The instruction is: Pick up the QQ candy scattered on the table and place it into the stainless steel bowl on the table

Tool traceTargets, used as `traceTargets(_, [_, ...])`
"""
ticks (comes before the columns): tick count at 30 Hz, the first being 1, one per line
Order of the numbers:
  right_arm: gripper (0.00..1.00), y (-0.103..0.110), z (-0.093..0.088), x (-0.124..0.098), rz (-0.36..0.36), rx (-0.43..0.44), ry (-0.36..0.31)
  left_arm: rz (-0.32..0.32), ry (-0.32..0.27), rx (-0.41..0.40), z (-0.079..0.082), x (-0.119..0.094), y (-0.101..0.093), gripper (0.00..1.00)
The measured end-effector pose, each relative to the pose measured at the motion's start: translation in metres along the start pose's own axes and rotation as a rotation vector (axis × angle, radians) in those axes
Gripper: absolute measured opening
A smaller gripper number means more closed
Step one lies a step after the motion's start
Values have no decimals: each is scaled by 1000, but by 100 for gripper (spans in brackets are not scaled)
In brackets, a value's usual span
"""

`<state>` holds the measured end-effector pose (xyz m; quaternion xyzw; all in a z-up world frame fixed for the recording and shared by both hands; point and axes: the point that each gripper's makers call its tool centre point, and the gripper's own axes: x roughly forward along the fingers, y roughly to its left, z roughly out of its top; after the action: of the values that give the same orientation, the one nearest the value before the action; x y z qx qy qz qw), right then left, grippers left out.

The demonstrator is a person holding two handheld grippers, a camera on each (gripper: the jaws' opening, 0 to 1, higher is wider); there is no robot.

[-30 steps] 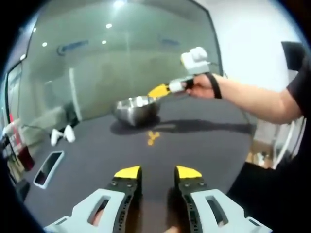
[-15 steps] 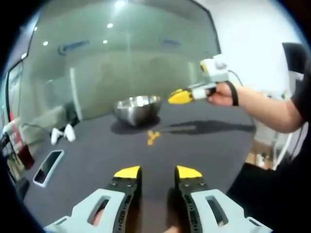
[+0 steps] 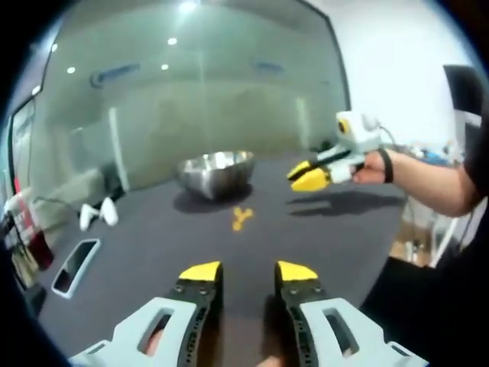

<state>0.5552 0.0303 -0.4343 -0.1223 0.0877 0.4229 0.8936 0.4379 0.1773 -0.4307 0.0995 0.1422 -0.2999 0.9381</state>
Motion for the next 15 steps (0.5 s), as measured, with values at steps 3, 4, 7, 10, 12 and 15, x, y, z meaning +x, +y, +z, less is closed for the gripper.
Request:
traceTargets(3, [21,2,-4,3,20,12,12,2,3,1,0,1,1,29])
traceTargets(4, [21,2,-6,4,27,17,17,6,2,1,1,1,1,29])
traceTargets(7, [21,7,-14,12,55,21,40,16,-8,-11,3,0,4,29])
traceTargets(10, [21,8,-19,20,68,22,60,10,-11,-23,3,0,3,29])
traceTargets(12, [21,9,-21,25,77,29,73,6,-4,-19,2,1,1,29])
traceTargets(15, [21,9,-24,34,83,37,92,1,2,-18,0,1,-1,29])
